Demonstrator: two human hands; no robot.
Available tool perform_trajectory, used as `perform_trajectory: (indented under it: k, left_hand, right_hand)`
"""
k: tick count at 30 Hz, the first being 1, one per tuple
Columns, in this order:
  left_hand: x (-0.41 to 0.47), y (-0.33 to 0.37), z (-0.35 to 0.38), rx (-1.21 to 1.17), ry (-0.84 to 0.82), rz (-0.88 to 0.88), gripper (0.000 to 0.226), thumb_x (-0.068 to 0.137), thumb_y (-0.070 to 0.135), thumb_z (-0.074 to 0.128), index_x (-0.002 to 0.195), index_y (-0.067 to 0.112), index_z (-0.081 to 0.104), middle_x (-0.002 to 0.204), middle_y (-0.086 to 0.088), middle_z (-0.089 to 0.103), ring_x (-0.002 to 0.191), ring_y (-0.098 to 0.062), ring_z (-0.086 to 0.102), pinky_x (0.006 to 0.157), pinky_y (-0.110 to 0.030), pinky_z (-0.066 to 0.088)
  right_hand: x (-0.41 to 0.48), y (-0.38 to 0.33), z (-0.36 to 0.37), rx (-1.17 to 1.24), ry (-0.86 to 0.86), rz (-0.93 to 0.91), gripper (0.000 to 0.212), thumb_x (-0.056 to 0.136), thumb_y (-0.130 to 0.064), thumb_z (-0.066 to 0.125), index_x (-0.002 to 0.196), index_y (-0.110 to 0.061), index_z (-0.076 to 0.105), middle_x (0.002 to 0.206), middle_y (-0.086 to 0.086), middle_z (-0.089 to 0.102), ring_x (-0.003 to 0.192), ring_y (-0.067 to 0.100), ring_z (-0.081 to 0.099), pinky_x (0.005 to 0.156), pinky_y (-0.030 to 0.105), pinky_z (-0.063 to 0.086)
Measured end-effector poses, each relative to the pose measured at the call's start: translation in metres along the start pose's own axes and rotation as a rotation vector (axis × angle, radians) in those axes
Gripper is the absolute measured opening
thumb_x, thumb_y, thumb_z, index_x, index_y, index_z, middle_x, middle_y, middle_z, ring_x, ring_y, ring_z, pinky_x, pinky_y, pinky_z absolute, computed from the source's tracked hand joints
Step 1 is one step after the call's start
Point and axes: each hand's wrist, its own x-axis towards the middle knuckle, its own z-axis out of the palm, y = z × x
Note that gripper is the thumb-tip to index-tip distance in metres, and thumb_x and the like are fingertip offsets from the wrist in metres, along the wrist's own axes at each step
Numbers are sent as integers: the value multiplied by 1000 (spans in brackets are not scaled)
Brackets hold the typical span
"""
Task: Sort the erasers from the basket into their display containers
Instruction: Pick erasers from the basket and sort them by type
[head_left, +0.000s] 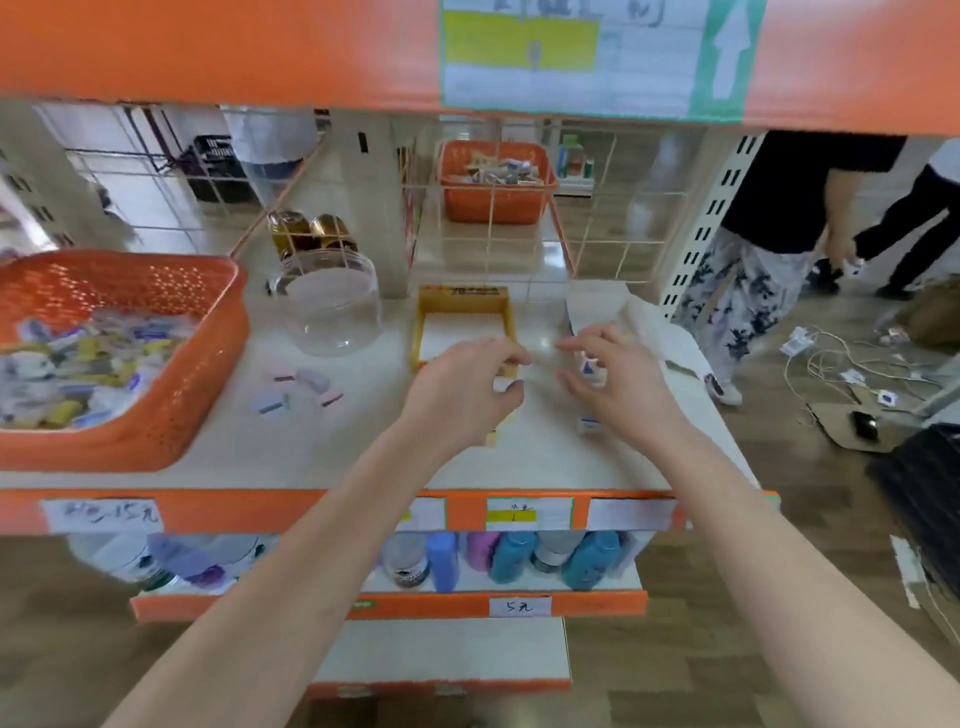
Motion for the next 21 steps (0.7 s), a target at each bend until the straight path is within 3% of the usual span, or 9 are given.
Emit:
perform_trajectory:
  k: [3, 8, 13, 16, 21]
  left_hand:
    - [-16, -28, -40, 19, 122, -54, 28, 90, 29, 58, 117, 29, 62, 115, 11, 63, 105, -12, 55, 83, -25, 39]
    - [-54, -92, -118, 68, 290, -179, 28, 87, 21, 60, 115, 23, 64, 104, 3, 63, 96, -19, 56, 84, -31, 42]
    - [-93, -169, -176, 44, 410, -320, 22, 84, 16, 62, 104, 23, 67, 98, 4, 62, 87, -15, 57, 74, -24, 40]
    - [-116, -207, -198, 31, 430, -438, 19, 85, 16, 64, 103, 23, 68, 97, 6, 63, 81, -12, 54, 70, -21, 35]
    - [-137, -256, -219, 49, 357, -514, 19, 84, 12, 63, 95, 27, 67, 96, 2, 66, 81, -15, 58, 74, -28, 46]
  right_hand:
    - [23, -43, 24, 55, -17, -117, 26, 84, -13, 67, 109, -14, 68, 99, -2, 55, 89, 8, 46, 83, 22, 36]
    - [53, -124, 74, 154, -108, -233, 27, 82, -12, 68, 110, -14, 68, 118, 7, 52, 113, 17, 49, 95, 29, 41]
    - [76, -194, 115, 186, -147, -402, 27, 78, -5, 70, 104, -12, 70, 119, 12, 54, 110, 20, 53, 93, 23, 38]
    - [87, -226, 134, 198, -167, -417, 28, 79, -7, 69, 106, -14, 70, 121, 9, 53, 108, 15, 52, 94, 11, 30]
    - [102, -267, 160, 147, -238, -441, 28, 82, -12, 68, 109, -17, 69, 119, 5, 53, 107, 12, 50, 87, 9, 29]
